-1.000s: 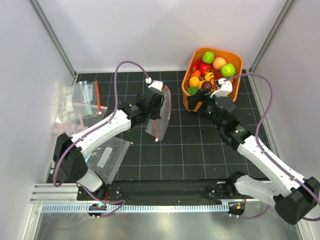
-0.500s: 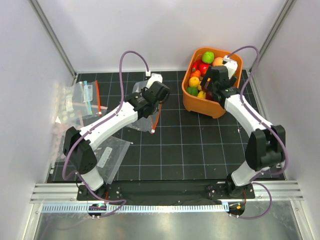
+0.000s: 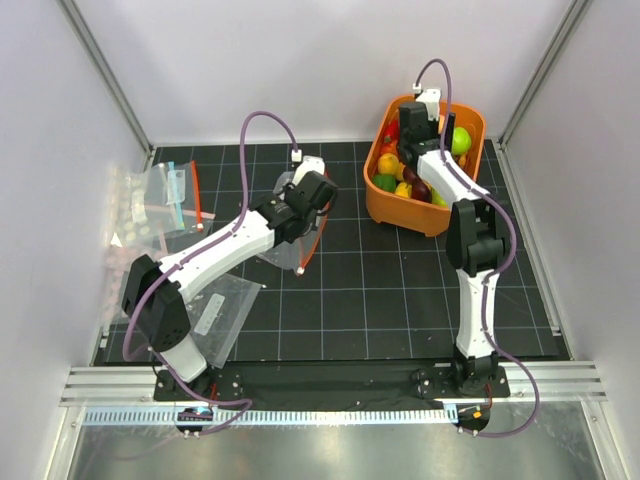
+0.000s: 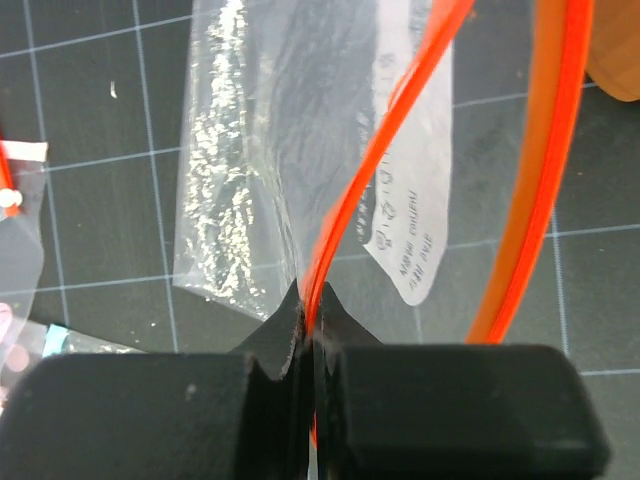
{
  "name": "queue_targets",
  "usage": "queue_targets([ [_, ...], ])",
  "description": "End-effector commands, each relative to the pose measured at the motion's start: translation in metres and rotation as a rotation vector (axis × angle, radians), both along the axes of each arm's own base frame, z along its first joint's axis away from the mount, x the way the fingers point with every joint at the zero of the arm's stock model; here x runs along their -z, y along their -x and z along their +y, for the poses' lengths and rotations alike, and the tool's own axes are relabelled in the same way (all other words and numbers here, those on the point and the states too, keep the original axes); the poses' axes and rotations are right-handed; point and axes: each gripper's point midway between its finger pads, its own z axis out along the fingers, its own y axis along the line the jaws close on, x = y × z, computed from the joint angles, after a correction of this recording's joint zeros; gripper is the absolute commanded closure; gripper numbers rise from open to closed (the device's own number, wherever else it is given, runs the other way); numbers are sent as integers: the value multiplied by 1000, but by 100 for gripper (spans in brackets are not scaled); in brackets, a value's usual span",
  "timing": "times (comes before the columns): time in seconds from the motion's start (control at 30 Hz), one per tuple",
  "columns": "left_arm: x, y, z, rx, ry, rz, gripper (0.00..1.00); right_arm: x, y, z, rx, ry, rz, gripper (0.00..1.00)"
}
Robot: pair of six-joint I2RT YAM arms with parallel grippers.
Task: Place the food in the zip-top bag and seal the zipper
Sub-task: Pick up the fake vegetable from the bin.
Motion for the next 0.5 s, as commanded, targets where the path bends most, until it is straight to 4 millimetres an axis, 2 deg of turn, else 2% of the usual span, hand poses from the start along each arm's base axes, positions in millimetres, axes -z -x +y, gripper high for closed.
queue_targets([
  [0.0, -14, -3, -12, 11, 79, -40, 100, -23, -13, -50, 78, 77, -23, 0],
  [0.07, -11, -2, -15, 25, 90, -25, 100, -12, -18, -68, 103, 75, -8, 0],
  [0.23, -8, 4, -27, 59, 127, 6, 100, 8, -37, -83, 130, 60, 31, 0],
  [0.37, -12, 5, -22, 47, 131, -9, 100, 7, -38, -92, 177, 100, 16, 0],
  [0.47, -12, 8, -24, 58, 151, -5, 100, -2, -37, -96, 191, 115, -12, 0],
])
